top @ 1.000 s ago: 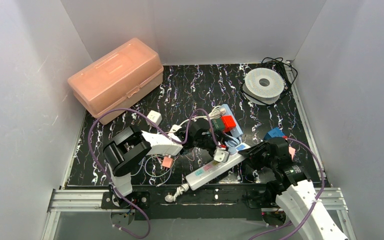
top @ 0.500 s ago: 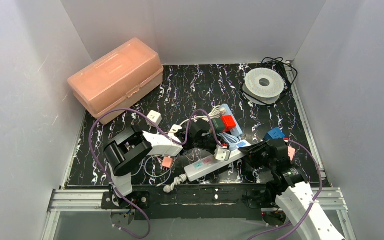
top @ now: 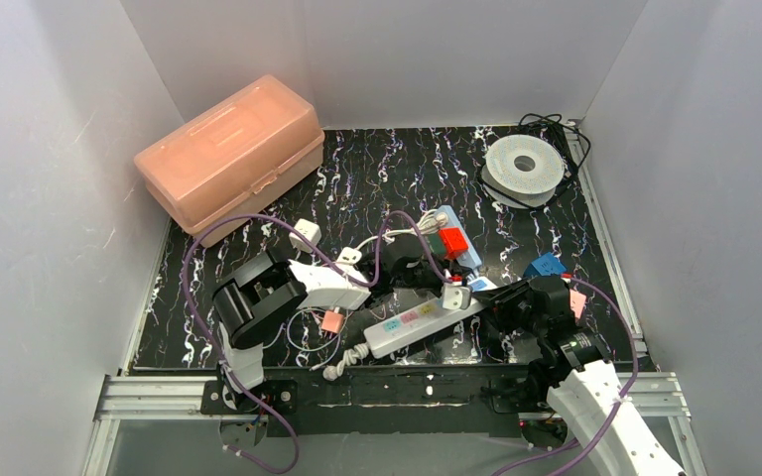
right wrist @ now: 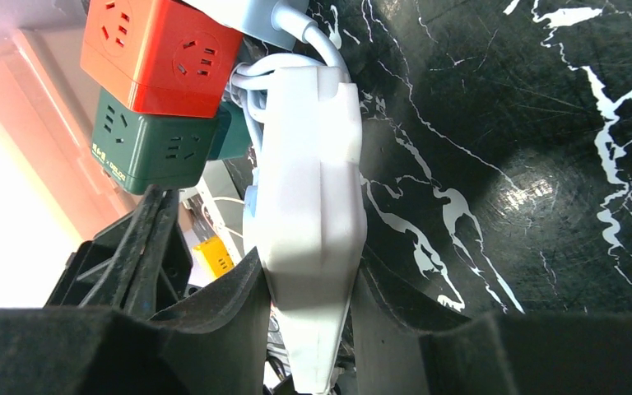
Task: Pull the plug off the socket
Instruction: Remove the plug from the socket.
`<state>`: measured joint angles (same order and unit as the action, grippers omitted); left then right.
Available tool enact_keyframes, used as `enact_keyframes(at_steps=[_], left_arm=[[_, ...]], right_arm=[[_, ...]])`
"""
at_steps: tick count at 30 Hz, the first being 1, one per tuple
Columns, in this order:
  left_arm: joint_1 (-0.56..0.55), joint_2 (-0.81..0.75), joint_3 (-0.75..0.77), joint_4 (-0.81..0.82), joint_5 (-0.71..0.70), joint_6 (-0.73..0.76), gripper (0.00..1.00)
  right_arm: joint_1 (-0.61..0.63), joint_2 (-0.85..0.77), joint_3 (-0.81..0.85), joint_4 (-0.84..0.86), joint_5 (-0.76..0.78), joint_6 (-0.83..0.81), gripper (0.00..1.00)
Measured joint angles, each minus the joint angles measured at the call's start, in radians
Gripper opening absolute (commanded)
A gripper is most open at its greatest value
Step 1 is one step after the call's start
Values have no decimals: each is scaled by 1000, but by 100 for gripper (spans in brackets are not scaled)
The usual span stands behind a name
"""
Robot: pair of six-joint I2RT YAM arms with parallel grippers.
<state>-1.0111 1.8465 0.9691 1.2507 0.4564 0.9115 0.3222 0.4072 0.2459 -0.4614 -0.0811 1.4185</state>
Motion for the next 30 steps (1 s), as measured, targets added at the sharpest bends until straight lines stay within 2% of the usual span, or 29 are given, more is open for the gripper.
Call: enact_keyframes(at_steps=[6, 7, 8, 9, 11, 14, 16, 21, 26, 28, 30], left_arm=[[-4, -5, -15, 53, -10, -10, 0], [-4, -13, -32, 57, -13, -10, 11], [-4, -26, -59, 58, -14, -9, 29], [-3, -41, -89, 58, -15, -5, 37], [5, -69, -148, 53, -15, 1, 41], [21, -103, -206, 31, -16, -2, 58], [29, -114, -220, 18, -10, 1, 63], [37, -100, -199, 18, 7, 10, 64], [42, 34, -100, 105, 45, 19, 64], [46, 65, -99, 147, 72, 34, 57], [52, 84, -100, 183, 106, 39, 39]], right_arm=[[1, -8, 0, -10, 7, 6, 1], [1, -14, 0, -11, 8, 8, 1], [1, -19, 0, -14, 10, 9, 1], [1, -26, 0, -15, 11, 9, 1], [1, -30, 0, -15, 13, 9, 1], [1, -29, 0, -30, 15, 11, 1], [1, -30, 0, -29, 15, 13, 1], [1, -21, 0, -29, 11, 16, 1], [1, -11, 0, -15, -1, 19, 1], [0, 0, 0, -14, -1, 19, 1], [-2, 3, 0, -14, 3, 18, 1]])
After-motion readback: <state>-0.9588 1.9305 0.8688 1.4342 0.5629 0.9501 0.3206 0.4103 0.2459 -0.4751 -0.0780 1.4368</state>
